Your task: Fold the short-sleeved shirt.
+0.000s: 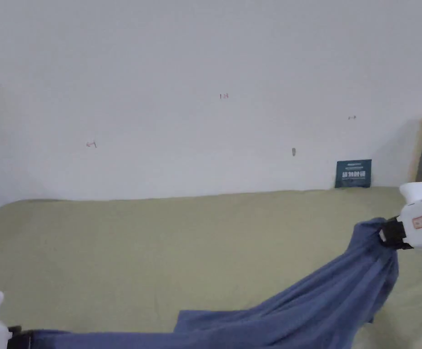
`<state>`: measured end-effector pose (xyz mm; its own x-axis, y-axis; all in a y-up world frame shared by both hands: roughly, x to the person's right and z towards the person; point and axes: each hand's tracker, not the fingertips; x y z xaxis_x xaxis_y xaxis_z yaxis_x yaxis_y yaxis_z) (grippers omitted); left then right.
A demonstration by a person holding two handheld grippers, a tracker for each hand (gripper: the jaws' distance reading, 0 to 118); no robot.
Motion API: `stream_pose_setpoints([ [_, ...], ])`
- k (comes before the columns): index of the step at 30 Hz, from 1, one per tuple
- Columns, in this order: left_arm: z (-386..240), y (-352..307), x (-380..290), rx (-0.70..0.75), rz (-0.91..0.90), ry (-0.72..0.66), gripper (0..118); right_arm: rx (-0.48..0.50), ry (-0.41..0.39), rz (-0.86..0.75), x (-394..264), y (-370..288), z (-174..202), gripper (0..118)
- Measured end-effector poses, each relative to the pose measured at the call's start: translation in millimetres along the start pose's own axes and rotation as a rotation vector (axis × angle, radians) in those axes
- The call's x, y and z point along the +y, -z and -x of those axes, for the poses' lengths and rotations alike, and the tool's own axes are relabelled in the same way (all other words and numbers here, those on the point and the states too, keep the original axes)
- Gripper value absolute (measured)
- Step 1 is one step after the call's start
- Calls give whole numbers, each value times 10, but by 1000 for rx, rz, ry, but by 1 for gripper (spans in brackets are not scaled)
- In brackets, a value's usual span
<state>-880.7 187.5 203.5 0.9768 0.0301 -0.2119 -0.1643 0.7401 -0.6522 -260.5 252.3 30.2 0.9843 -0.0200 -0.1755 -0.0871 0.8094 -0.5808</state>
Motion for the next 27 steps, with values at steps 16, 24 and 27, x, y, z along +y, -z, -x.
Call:
stream_pose_setpoints([
  [16, -203, -1077, 1407, 171, -225, 49, 0, -112, -33, -197, 514, -1455, 171, 4],
  [24, -206, -936, 1854, 218, -267, 26, 0, -120, -12, -241, 938, -1258, 232, 4],
  [27, -184, -830, 2029, 229, -278, 1, 0, -119, 24, -255, 1131, -1092, 202, 4],
])
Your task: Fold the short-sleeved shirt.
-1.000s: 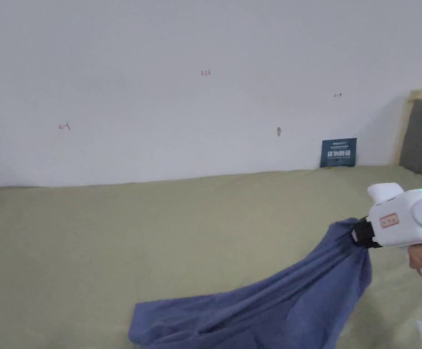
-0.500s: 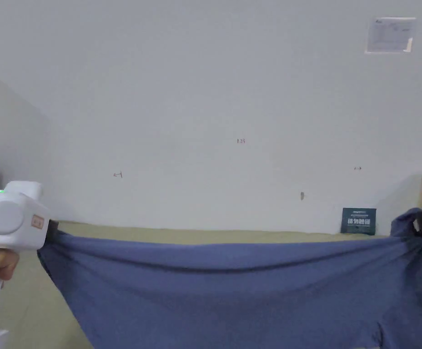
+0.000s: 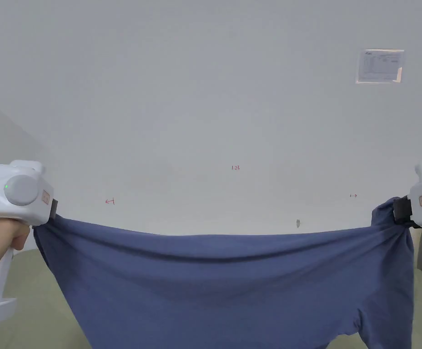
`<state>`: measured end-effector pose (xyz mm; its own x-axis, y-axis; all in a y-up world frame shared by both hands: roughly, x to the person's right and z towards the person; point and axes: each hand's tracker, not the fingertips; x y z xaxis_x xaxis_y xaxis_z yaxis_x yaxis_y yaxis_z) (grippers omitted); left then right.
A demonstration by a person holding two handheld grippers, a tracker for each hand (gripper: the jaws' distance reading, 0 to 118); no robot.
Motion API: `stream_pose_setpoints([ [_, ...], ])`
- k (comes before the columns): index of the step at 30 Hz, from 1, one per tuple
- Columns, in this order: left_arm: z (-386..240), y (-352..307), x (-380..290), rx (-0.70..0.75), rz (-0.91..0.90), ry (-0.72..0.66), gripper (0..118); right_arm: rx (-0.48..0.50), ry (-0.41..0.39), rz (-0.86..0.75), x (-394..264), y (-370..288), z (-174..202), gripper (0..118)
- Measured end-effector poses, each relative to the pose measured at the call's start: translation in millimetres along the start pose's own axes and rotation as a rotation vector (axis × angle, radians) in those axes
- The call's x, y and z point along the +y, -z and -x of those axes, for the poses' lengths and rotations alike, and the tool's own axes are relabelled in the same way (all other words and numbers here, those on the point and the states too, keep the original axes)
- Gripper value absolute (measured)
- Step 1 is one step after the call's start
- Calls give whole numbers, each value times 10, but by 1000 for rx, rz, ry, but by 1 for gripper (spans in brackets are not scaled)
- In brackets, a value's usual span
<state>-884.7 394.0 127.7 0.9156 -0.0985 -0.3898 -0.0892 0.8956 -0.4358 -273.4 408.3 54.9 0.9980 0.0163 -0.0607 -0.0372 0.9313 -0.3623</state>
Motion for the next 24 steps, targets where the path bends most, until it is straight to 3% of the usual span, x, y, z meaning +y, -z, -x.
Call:
stream_pose_setpoints([
  [15, -312, 1091, 609, 92, -40, 7, 0, -65, -28, -27, 510, 1353, 319, 4],
  [24, -490, 1868, 18, 77, -18, 3, 0, -77, -16, 22, 62, 2093, 402, 4],
])
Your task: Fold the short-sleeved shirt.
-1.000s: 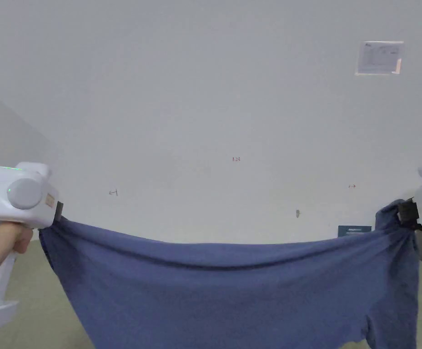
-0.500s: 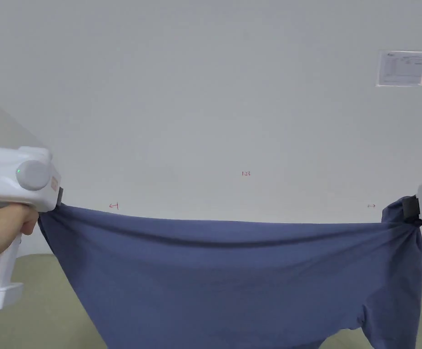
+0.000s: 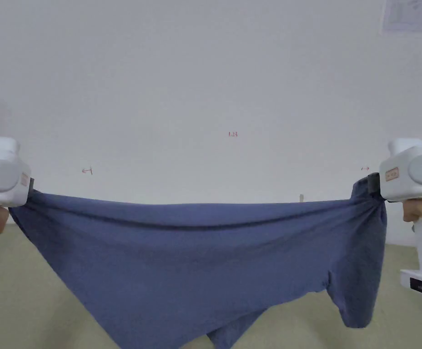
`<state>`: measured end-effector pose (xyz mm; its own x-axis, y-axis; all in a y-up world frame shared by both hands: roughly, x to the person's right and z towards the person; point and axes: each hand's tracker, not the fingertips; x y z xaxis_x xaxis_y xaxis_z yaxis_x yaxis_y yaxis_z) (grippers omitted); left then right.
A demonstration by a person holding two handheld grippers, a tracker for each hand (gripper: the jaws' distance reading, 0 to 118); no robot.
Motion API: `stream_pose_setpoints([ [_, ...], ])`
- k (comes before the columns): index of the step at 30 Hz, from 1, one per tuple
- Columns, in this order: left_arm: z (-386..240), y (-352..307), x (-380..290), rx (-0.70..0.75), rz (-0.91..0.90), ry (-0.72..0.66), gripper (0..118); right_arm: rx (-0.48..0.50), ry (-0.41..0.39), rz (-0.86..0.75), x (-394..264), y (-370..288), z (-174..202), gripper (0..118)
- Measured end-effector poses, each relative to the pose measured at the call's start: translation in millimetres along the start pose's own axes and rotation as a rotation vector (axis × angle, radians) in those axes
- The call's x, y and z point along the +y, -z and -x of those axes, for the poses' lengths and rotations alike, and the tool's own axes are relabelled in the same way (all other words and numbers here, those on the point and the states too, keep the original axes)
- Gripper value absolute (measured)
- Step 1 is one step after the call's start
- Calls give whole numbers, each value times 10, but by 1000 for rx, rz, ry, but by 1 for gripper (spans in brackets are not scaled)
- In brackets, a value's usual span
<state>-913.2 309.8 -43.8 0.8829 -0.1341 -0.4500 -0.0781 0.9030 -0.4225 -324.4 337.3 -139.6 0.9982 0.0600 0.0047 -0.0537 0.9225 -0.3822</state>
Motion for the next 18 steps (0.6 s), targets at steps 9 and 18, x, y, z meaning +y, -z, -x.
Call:
stream_pose_setpoints([
  [9, -65, -12, -1232, -115, 158, 48, 0, 25, 21, 202, -1368, 50, -242, 4],
  [18, 303, -959, -2675, -212, 324, 42, 0, 127, 40, 386, -2860, -901, -583, 4],
])
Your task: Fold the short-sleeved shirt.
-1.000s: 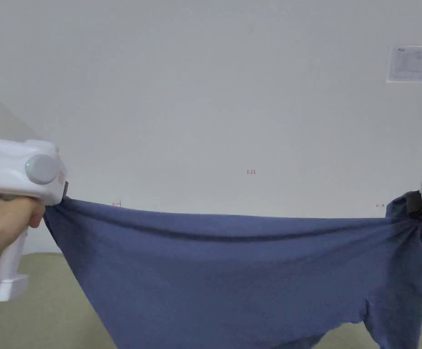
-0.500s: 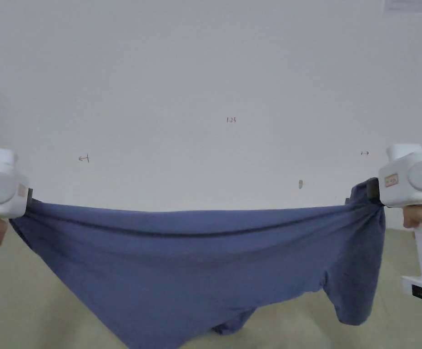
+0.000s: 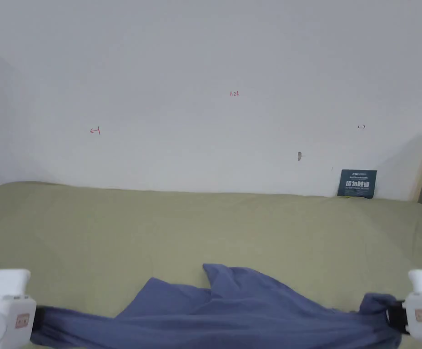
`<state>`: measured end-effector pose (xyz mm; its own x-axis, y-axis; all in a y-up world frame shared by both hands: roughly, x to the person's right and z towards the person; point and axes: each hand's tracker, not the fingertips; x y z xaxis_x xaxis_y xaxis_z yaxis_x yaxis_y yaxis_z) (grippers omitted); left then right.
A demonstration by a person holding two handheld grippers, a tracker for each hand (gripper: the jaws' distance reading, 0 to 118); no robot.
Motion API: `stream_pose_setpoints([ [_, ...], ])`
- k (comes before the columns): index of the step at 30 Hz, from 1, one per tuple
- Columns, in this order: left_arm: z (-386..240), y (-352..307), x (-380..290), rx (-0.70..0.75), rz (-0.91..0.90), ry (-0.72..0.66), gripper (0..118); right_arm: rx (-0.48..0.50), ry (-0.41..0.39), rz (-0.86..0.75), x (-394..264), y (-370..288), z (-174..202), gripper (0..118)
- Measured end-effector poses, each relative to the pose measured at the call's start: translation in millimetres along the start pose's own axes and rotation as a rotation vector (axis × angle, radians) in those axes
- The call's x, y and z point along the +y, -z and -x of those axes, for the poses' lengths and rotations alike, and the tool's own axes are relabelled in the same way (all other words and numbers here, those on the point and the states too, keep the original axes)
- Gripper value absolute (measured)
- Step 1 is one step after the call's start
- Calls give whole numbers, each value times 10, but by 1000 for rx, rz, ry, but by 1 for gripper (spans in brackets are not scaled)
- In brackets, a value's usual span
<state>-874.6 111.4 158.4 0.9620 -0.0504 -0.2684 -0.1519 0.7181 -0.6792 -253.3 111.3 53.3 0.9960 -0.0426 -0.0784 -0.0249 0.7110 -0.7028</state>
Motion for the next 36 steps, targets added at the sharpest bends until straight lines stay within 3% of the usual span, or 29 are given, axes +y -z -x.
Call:
stream_pose_setpoints([
  [8, 181, -190, -1009, -7, 74, -33, 0, -47, 22, -10, -1226, -366, -71, 4],
  [15, 318, -261, -1240, -18, 101, -43, 0, -29, 98, 23, -1423, -460, -217, 4],
  [19, 321, -263, -1183, -31, 94, -48, 0, -25, 98, 14, -1336, -471, -208, 5],
  [21, 319, -243, -1159, -38, 88, -52, 3, -26, 93, 12, -1328, -455, -195, 12],
  [22, 310, -251, -1164, -44, 87, -51, 12, -25, 93, 17, -1317, -449, -191, 31],
  [23, 305, -259, -1167, -56, 83, -50, 56, -26, 104, 22, -1323, -463, -186, 80],
  [24, 303, -279, -1180, -63, 75, -46, 99, -33, 115, 16, -1323, -474, -179, 105],
  [25, 294, -287, -1184, -60, 70, -42, 118, -25, 119, 14, -1324, -488, -167, 115],
  [26, 260, -314, -1187, -53, 70, -42, 113, -17, 121, -5, -1322, -531, -140, 115],
  [31, 92, -741, -1079, -79, -72, -54, 111, 15, 76, -107, -1207, -890, 197, 113],
  [32, 26, -866, -1042, -85, -115, -55, 100, 22, 56, -161, -1190, -989, 324, 108],
  [33, -45, -999, -1012, -84, -164, -60, 82, 25, 34, -205, -1179, -1083, 440, 92],
  [34, -137, -1134, -992, -92, -222, -55, 50, 21, 22, -276, -1186, -1205, 587, 63],
  [35, -235, -1275, -981, -95, -281, -46, 0, 18, 3, -334, -1194, -1313, 732, 18],
  [36, -327, -1399, -970, -96, -322, -37, 0, 18, -16, -379, -1201, -1413, 884, 4],
])
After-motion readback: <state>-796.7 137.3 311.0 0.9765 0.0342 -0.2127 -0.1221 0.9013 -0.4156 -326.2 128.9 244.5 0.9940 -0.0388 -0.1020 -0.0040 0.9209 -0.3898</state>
